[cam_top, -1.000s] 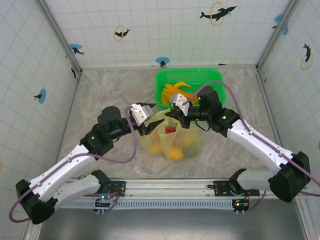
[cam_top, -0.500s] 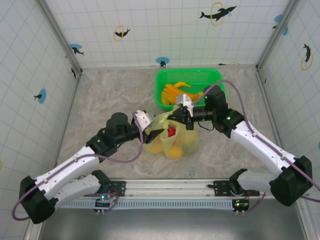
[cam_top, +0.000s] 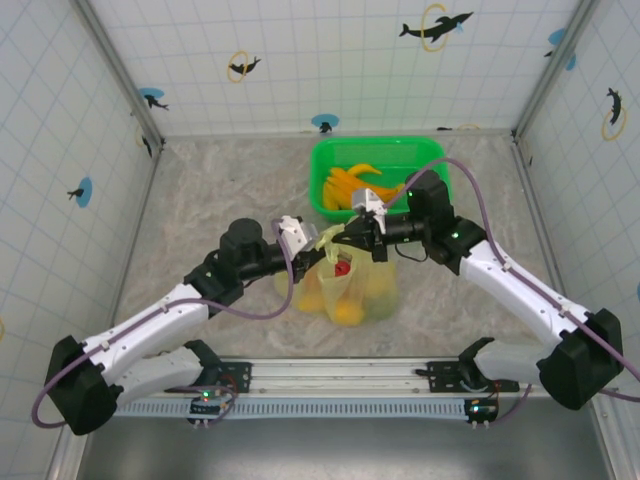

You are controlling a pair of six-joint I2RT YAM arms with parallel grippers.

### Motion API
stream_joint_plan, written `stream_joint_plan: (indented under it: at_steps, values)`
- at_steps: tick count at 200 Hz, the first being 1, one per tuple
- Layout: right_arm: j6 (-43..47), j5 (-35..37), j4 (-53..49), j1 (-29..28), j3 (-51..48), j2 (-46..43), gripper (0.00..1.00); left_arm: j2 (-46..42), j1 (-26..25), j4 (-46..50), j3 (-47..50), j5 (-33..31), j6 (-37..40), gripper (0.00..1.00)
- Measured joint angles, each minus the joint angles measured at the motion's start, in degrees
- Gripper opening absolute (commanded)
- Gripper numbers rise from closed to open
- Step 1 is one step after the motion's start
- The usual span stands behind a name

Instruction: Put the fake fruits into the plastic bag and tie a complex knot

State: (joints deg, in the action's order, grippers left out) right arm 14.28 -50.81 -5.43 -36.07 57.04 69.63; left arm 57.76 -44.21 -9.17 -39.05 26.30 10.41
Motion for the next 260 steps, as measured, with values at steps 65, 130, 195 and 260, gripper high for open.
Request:
stream_joint_plan:
  at_steps: [65,130,195,260]
  values:
    - [1.3,8.6,0.7,-0.3,0.0,-1.0,0.04,-2.1,0.0,0.9,0.0,-3.7,-0.3,0.00]
    - [7.5,23.0,-0.8,-7.0,0.0,-1.2,0.00,-2.7,0.0,7.3,-0.8,-6.8,-0.4,0.00]
    - [12.2,41.0,7.4,-12.0,-5.6,-6.0,0.14,-3.2,0.0,11.0,-2.3,-7.4,-1.5,0.00]
    - [13.9,44.4,9.2,-13.1,-5.6,-6.2,0.12,-4.0,0.0,12.3,-2.3,-7.3,-1.9,0.00]
